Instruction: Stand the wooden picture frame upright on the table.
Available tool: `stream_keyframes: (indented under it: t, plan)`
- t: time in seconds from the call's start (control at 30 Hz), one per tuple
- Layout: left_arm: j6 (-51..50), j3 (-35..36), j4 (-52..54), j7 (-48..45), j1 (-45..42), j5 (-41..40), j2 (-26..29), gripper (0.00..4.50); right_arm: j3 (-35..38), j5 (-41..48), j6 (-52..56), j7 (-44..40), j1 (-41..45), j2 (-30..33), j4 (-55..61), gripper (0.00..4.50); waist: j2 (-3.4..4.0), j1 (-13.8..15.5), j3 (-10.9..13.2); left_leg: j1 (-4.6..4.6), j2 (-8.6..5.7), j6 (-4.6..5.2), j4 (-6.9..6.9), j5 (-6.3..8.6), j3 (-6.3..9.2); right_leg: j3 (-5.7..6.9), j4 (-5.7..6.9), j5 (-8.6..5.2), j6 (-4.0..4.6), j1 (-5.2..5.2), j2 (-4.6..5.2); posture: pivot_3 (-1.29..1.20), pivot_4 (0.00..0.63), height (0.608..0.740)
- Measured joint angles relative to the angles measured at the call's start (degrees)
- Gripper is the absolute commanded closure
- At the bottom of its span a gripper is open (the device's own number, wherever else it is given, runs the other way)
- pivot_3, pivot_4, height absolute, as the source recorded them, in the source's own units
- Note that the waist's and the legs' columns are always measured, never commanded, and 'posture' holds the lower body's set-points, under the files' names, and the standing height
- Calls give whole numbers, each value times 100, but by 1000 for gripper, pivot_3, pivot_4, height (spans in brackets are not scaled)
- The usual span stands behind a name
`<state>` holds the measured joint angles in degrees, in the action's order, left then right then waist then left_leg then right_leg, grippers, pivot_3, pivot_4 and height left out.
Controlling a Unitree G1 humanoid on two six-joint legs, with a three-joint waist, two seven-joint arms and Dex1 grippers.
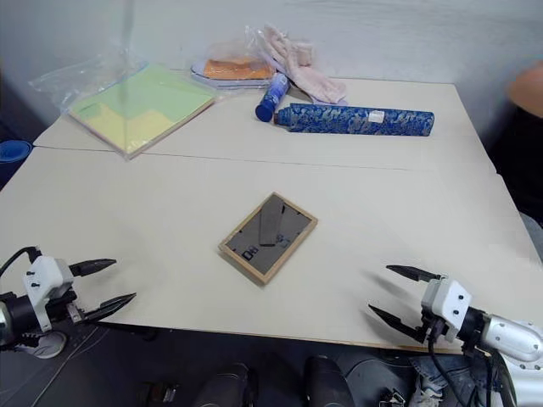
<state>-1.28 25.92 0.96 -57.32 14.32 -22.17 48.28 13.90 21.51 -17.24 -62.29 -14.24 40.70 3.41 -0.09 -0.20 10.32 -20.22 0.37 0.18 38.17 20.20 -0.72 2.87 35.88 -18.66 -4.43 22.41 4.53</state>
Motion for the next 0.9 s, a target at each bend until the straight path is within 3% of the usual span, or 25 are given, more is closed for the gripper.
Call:
stream_keyframes:
  t: [0.13,0.23,0.43,0.63,0.9]
  plan:
    - [-326,-39,230,35,-129,-98,-2,0,-188,3,238,120,8,-78,235,36,0,0,0,0,0,-2,0,-1,0,0,3,0,0,0,0,0,150,740]
    - [-927,-467,507,213,-879,-244,-37,374,-549,-2,724,298,234,-117,652,646,0,31,-1,-2,-2,-2,10,-4,4,2,9,1,-1,-1,1,0,150,740]
    - [-1169,-1844,-186,859,-3093,593,-627,2057,-1404,-564,1577,1022,1149,-505,1001,2681,-7,36,-7,-10,-16,-6,13,-10,1,8,32,4,-7,9,-8,0,150,740]
    - [-724,-2770,-1529,1173,-4020,1366,-1478,3749,-2118,-1158,1991,1353,1900,-883,753,4480,-12,5,-6,-23,-15,0,43,-9,-29,14,50,7,-13,29,-8,0,150,740]
    - [-456,-3172,-1470,738,-3994,1439,-1811,3749,-2428,-1391,2235,1638,2448,-1224,335,4480,-12,12,-6,-33,-13,5,78,-3,-21,13,65,7,-13,27,-4,0,150,740]
